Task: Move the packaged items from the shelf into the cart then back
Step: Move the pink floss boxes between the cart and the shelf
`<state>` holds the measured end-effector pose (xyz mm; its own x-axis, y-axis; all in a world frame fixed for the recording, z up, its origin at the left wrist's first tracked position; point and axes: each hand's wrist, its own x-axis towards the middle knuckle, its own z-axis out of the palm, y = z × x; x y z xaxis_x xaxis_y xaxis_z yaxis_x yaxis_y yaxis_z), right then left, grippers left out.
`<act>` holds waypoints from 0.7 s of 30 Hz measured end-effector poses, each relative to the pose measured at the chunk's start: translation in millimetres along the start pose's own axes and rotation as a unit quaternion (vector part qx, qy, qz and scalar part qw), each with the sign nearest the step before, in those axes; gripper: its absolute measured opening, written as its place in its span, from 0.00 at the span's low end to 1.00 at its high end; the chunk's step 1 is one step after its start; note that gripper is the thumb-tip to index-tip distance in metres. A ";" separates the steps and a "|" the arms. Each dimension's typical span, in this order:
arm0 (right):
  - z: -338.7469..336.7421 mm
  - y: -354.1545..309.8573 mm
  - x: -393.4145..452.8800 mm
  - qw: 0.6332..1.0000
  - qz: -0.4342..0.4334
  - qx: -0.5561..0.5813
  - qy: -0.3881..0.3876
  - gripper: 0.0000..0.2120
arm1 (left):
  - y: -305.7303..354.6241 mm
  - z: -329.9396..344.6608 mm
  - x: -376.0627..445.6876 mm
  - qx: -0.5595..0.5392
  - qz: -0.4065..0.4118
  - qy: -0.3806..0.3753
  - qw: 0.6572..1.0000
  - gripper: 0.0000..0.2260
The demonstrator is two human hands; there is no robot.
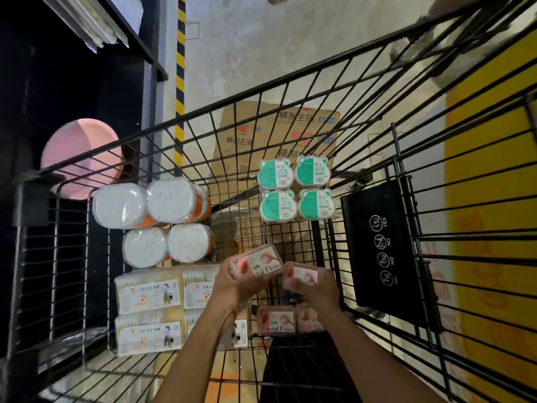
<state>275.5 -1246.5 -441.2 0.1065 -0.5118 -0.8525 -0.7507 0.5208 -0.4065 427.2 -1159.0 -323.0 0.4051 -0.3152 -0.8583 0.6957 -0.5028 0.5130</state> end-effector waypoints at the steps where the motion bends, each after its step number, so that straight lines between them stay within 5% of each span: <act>1: -2.5 -3.6 -1.7 1.000 -0.003 0.014 -0.007 0.31 | 2.3 -1.7 -5.0 -0.015 0.002 0.003 1.000 0.22; 12: -39.3 -85.0 -99.3 0.977 -0.081 0.057 -0.190 0.23 | 8.4 -29.5 -120.4 -0.137 0.100 0.104 0.980 0.47; 18: -62.5 -114.5 -193.3 0.927 -0.163 -0.010 -0.339 0.33 | -21.2 -52.0 -214.5 -0.286 0.194 0.171 0.923 0.34; 21: -60.3 -119.1 -241.5 0.896 -0.198 -0.047 -0.394 0.28 | -48.5 -64.5 -263.3 -0.332 0.242 0.213 0.887 0.37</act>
<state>299.9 -1226.1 -167.1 0.7765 0.0160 -0.6299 -0.5996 0.3259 -0.7309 325.1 -999.7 -122.8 0.8405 0.0378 -0.5405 0.5180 0.2367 0.8220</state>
